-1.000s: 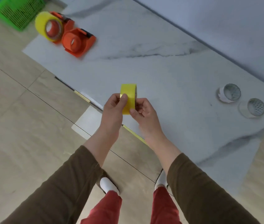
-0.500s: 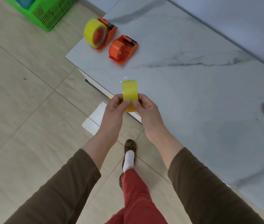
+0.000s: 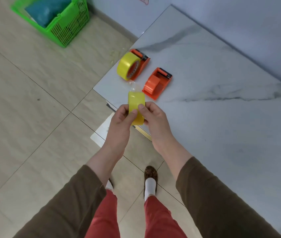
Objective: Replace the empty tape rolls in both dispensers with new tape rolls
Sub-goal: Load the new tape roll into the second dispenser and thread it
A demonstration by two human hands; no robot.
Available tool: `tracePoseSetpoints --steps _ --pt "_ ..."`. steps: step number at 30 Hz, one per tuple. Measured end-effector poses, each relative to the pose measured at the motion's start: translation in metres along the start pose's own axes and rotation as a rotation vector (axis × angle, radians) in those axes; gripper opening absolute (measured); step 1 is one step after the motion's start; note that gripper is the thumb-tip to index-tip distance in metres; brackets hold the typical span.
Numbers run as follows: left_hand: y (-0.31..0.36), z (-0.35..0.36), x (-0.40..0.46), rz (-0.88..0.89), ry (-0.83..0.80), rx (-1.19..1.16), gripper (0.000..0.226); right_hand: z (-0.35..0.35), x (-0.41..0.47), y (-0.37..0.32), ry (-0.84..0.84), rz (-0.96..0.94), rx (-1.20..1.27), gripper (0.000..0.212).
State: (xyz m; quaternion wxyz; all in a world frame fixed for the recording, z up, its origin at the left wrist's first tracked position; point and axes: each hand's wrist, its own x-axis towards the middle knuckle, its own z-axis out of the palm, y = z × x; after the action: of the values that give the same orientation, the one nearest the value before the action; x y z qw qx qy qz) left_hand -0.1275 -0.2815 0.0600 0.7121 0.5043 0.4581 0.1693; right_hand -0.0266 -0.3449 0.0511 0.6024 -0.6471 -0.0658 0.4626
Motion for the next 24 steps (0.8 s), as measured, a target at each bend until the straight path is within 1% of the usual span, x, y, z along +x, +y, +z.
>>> tracePoseSetpoints --steps 3,9,12,13,15,16,17,19,20,22,24 --pt "0.017 -0.022 0.029 -0.032 0.001 -0.009 0.014 0.026 0.012 -0.003 0.006 -0.026 0.0 0.013" --pt "0.045 -0.059 0.08 -0.02 -0.147 0.072 0.009 0.081 0.045 -0.021 0.13 -0.027 0.09 0.025" --pt "0.06 -0.065 0.099 -0.008 -0.221 0.118 0.012 0.085 0.054 -0.029 0.185 -0.036 0.193 0.022" --pt "0.064 -0.062 0.105 0.004 -0.208 0.119 0.014 0.082 0.056 -0.031 0.188 -0.032 0.236 0.024" --pt "0.07 -0.054 0.121 0.021 -0.118 0.129 0.02 0.072 0.061 -0.038 0.216 -0.011 0.297 0.028" --pt "0.073 -0.049 0.129 0.022 -0.079 0.154 0.025 0.067 0.064 -0.043 0.241 0.002 0.33 0.029" --pt "0.076 -0.044 0.137 0.015 -0.08 0.179 0.034 0.061 0.067 -0.048 0.269 0.018 0.367 0.031" --pt "0.082 -0.028 0.154 -0.065 -0.189 0.185 0.049 0.046 0.077 -0.055 0.339 0.058 0.439 0.038" --pt "0.084 -0.02 0.161 -0.118 -0.254 0.172 0.051 0.038 0.081 -0.057 0.367 0.076 0.478 0.04" --pt "0.09 -0.002 0.174 -0.187 -0.344 0.154 0.045 0.021 0.093 -0.064 0.409 0.087 0.549 0.039" --pt "0.094 0.015 0.186 -0.246 -0.403 0.075 0.025 0.005 0.104 -0.07 0.482 0.091 0.57 0.035"
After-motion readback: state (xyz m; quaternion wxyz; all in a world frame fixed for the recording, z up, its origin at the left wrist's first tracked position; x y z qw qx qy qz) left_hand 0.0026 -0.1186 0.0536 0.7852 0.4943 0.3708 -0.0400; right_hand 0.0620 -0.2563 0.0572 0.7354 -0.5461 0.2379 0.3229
